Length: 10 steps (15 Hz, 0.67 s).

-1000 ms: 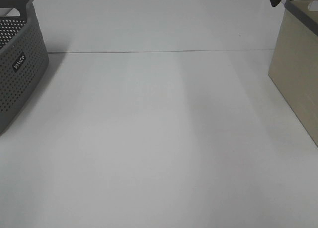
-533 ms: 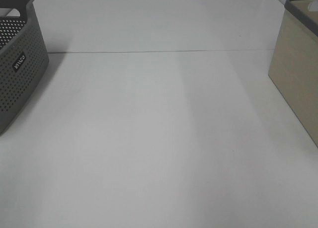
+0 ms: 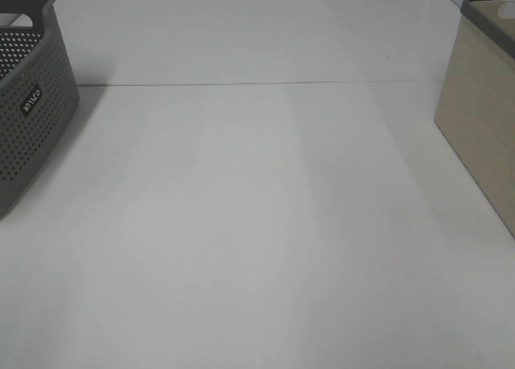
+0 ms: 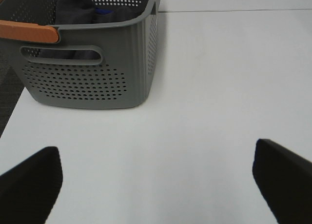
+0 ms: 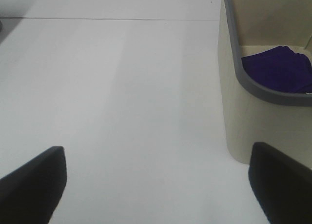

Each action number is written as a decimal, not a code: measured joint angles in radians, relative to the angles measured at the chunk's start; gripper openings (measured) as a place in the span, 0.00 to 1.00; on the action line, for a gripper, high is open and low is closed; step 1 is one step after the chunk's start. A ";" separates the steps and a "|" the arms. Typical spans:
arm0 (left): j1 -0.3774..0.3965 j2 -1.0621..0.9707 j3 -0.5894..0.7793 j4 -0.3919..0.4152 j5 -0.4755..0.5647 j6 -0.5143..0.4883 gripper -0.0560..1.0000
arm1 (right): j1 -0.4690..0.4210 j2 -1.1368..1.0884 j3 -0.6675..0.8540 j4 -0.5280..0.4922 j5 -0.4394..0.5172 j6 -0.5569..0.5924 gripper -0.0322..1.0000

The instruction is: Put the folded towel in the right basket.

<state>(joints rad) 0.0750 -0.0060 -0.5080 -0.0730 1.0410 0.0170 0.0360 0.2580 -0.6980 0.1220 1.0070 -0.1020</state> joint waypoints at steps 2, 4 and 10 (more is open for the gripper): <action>0.000 0.000 0.000 0.000 0.000 0.000 0.99 | 0.000 -0.147 0.118 -0.001 0.005 -0.013 0.97; 0.000 0.000 0.000 0.000 0.000 0.000 0.99 | 0.000 -0.244 0.201 -0.005 0.008 -0.039 0.97; 0.000 0.000 0.000 0.000 0.000 0.000 0.99 | 0.000 -0.261 0.223 -0.013 0.042 -0.040 0.97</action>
<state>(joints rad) 0.0750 -0.0060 -0.5080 -0.0730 1.0410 0.0170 0.0360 -0.0030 -0.4750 0.1090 1.0490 -0.1420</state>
